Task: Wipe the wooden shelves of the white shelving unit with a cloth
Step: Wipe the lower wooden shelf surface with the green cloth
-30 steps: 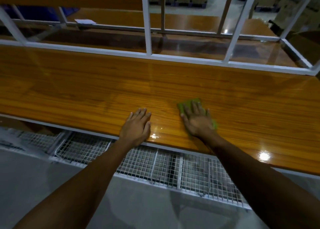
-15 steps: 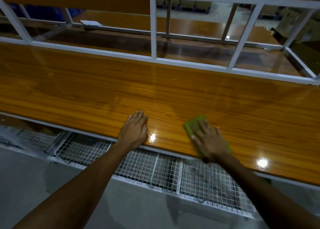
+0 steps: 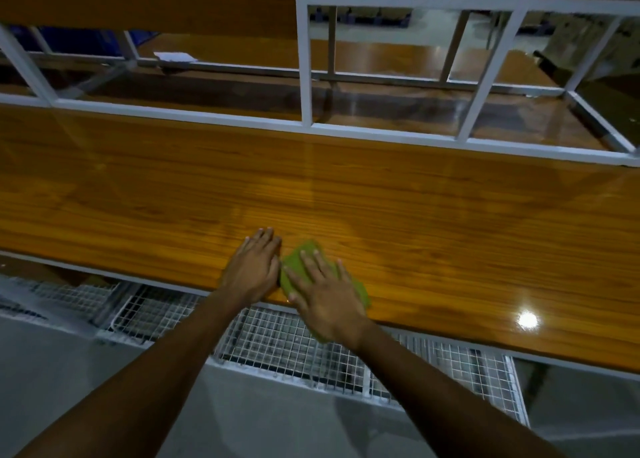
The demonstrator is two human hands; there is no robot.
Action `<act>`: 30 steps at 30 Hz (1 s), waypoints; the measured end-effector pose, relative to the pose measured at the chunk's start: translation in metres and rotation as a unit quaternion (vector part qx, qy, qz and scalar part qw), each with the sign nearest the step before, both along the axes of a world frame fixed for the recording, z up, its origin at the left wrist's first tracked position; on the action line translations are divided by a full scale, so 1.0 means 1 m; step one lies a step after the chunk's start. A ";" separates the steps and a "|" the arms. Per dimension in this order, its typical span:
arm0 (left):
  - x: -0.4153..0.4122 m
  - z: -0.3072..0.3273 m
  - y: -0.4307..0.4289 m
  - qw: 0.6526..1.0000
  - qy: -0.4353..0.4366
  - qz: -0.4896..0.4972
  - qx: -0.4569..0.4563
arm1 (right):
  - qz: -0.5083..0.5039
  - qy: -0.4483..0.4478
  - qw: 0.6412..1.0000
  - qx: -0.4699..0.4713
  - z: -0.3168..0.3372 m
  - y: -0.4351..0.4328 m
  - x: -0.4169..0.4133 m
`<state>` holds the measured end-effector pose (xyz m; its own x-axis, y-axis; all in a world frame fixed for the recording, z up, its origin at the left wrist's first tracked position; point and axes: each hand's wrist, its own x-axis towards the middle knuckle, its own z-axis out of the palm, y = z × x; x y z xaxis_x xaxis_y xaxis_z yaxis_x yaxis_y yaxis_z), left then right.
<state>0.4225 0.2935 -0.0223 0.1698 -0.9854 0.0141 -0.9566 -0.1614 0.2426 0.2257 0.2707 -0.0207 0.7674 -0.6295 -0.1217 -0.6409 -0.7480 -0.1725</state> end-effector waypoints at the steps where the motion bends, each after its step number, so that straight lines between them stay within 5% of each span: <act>1: -0.001 0.001 -0.003 1.000 0.002 -0.004 -0.001 | -0.001 0.003 1.000 0.003 -0.001 -0.001 -0.017; 6: -0.006 0.004 -0.017 0.999 0.009 -0.034 -0.002 | -0.107 0.027 0.994 -0.004 0.009 -0.047 -0.083; 11: -0.001 -0.003 -0.038 0.999 0.011 -0.040 -0.013 | -0.243 0.009 0.970 -0.005 -0.003 -0.124 -0.055; 18: 0.002 -0.001 -0.077 0.998 0.026 -0.042 -0.034 | -0.149 0.013 0.989 -0.011 -0.001 -0.105 0.040; 24: -0.004 0.000 -0.094 0.998 0.019 -0.052 -0.023 | -0.230 0.010 0.973 -0.003 0.000 -0.067 -0.050; 30: -0.013 -0.002 -0.119 0.998 0.030 -0.060 -0.022 | -0.381 0.003 0.924 -0.006 -0.004 -0.153 -0.134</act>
